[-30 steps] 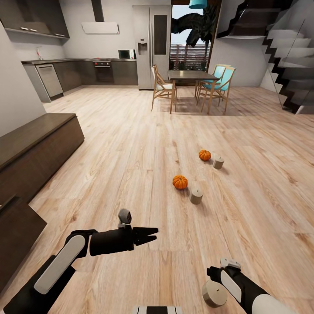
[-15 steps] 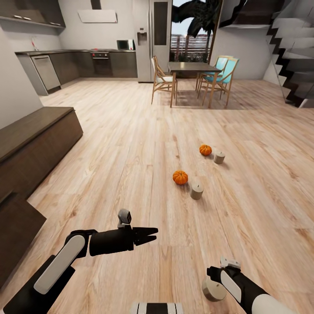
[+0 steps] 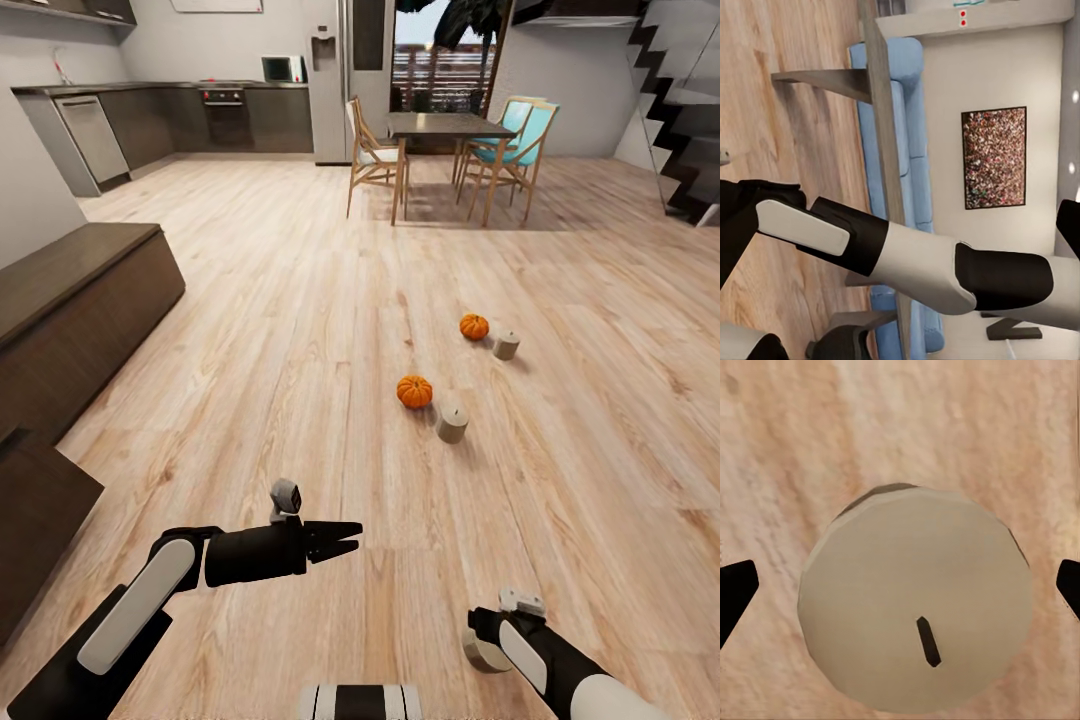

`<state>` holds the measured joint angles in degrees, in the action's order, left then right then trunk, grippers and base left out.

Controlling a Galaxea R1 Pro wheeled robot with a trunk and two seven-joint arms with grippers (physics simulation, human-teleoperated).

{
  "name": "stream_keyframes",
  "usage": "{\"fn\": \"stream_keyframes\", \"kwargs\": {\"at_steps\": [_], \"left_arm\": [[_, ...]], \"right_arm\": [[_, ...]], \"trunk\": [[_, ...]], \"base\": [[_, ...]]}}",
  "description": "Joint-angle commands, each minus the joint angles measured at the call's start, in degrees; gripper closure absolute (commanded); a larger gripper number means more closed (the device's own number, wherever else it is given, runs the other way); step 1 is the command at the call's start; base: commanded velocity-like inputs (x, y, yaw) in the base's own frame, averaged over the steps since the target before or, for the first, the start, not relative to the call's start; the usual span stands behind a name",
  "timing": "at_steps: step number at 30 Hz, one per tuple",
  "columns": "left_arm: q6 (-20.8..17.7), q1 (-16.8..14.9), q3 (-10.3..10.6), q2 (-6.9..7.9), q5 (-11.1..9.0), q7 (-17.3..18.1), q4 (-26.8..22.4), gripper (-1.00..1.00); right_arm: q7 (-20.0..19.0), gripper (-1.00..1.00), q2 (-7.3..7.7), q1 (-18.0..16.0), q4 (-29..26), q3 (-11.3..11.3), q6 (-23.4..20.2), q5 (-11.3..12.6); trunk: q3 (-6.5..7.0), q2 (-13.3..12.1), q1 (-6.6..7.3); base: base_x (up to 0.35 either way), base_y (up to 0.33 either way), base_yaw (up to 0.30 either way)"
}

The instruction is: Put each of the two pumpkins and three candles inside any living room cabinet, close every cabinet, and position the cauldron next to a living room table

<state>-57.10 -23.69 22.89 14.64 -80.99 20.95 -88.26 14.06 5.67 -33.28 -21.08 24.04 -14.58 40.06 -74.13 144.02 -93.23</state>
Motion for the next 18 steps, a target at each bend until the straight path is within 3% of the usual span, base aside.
{"fn": "stream_keyframes", "kwargs": {"at_steps": [1,6,18], "left_arm": [[0.0,0.0,0.1,0.02,0.3,0.4,0.0,-1.0],[0.0,0.0,0.1,0.03,0.3,0.4,0.0,-1.0],[0.0,0.0,0.1,0.03,0.3,0.5,0.0,-1.0]], "right_arm": [[0.4,-1.0,0.06,0.0,0.0,0.5,0.4,0.5],[0.4,-1.0,-0.06,0.0,2.7,0.5,2.1,0.2],[0.4,-1.0,-0.13,0.0,3.4,0.5,2.8,0.2]], "trunk": [[-0.04,0.0,0.01],[-0.04,0.0,0.01],[-0.04,0.0,0.01]], "base": [[0.0,0.0,0.0],[0.0,0.0,0.0],[0.0,0.0,0.0]]}}
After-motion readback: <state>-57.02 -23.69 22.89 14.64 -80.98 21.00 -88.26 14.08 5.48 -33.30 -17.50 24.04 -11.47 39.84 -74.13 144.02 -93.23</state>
